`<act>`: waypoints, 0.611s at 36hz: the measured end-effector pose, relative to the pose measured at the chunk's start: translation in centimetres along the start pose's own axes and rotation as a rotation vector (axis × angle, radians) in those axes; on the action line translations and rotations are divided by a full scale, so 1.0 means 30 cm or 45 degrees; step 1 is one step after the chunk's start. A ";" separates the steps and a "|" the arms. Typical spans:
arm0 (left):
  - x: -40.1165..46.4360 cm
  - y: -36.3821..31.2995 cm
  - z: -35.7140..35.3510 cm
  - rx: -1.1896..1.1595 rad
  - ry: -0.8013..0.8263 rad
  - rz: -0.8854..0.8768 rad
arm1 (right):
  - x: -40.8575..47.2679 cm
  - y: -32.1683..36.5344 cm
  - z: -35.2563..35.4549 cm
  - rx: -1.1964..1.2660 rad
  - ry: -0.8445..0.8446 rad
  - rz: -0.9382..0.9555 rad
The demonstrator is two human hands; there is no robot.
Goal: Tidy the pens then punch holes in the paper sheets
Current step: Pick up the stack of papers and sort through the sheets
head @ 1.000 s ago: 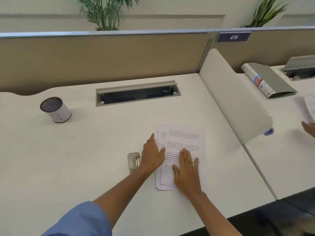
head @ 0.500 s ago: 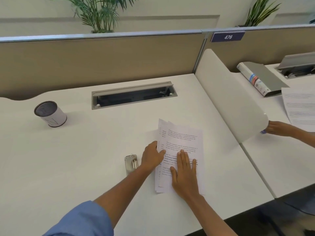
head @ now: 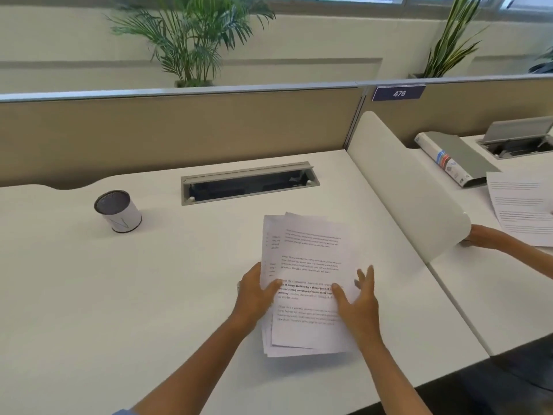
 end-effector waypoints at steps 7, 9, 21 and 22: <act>-0.216 -0.024 0.235 -0.089 -0.030 0.014 | -0.053 0.158 -0.102 0.452 0.444 -0.182; -0.273 -0.023 0.297 -0.102 -0.028 0.019 | -0.089 0.213 -0.165 0.516 0.553 -0.151; -0.473 0.004 0.585 -0.126 -0.068 0.038 | -0.240 0.445 -0.509 0.384 0.845 -0.106; -0.481 0.006 0.602 -0.123 -0.092 0.041 | -0.249 0.459 -0.528 0.376 0.840 -0.100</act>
Point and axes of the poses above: each hand's wrist, its own x-axis towards the middle knuckle, its own z-axis out of the back of the hand, y = z × x, the point moved 2 cm from there along x, towards the middle knuckle, and after that the axes turned 11 degrees about y, right-handed, at the moved point
